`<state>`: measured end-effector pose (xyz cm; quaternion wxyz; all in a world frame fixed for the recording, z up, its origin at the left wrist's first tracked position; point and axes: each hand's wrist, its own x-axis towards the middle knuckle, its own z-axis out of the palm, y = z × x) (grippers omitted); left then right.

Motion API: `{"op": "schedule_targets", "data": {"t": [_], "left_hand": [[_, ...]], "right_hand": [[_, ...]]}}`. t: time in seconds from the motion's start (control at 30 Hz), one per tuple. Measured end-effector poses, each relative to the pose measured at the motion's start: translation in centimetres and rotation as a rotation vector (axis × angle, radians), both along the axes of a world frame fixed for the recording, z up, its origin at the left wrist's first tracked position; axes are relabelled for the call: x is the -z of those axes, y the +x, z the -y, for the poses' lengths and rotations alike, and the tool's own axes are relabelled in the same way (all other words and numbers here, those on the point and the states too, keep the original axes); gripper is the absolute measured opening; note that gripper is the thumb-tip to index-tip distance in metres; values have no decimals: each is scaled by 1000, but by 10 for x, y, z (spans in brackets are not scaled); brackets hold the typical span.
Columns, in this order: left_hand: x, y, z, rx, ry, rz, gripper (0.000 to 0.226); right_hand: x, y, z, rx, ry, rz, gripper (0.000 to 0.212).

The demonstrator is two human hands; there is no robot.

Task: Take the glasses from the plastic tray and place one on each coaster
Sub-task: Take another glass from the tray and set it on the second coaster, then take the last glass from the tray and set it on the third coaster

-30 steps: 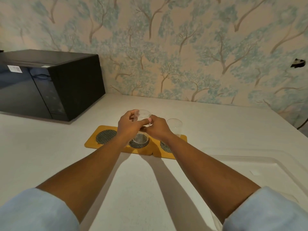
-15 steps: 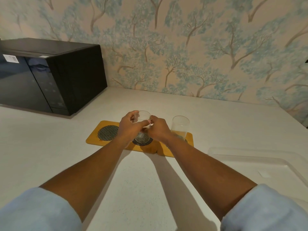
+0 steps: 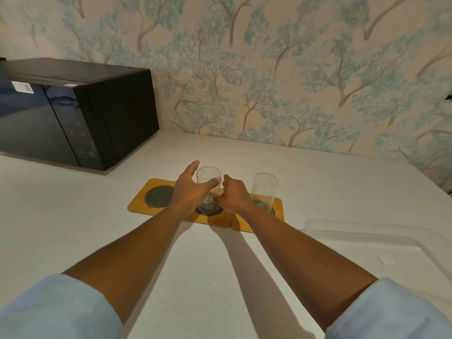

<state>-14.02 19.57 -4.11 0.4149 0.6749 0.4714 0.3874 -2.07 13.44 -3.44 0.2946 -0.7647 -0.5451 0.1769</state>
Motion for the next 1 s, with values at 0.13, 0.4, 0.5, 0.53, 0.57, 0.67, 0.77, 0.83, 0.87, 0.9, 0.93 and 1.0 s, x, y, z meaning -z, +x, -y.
{"op": "schedule_targets", "data": {"t": [0.13, 0.4, 0.5, 0.53, 0.57, 0.67, 0.77, 0.83, 0.87, 0.9, 0.93, 1.0], "left_hand": [[-13, 2, 8, -54, 123, 30, 78], [-35, 20, 41, 19, 302, 107, 51], [-35, 35, 58, 81, 321, 121, 49], [-36, 45, 68, 109, 318, 124, 48], [-36, 49, 75, 142, 320, 113, 47], [-37, 108, 138, 389, 304, 91, 45], [-33, 120, 150, 414, 261, 79, 43], [-29, 143, 173, 527, 231, 42, 44], [-26, 145, 176, 553, 227, 21, 44], [-24, 148, 181, 570, 205, 22, 45], [-22, 151, 185, 582, 196, 33, 45], [-20, 154, 186, 604, 197, 25, 44]], "right_hand": [[-17, 6, 10, 16, 20, -6, 75], [-51, 18, 54, 43, 156, -11, 73], [-64, 27, 85, 76, 165, -17, 68], [-69, 36, 99, 91, 151, -18, 67], [-71, 41, 106, 108, 153, -6, 65], [-77, 92, 188, 312, 164, -10, 62], [-78, 106, 204, 309, 53, -11, 59], [-80, 124, 237, 392, 17, -18, 59], [-80, 129, 238, 385, -5, -7, 59], [-80, 135, 244, 380, -37, 8, 59], [-80, 138, 247, 360, -85, 41, 59], [-81, 138, 249, 323, -215, 143, 58]]}}
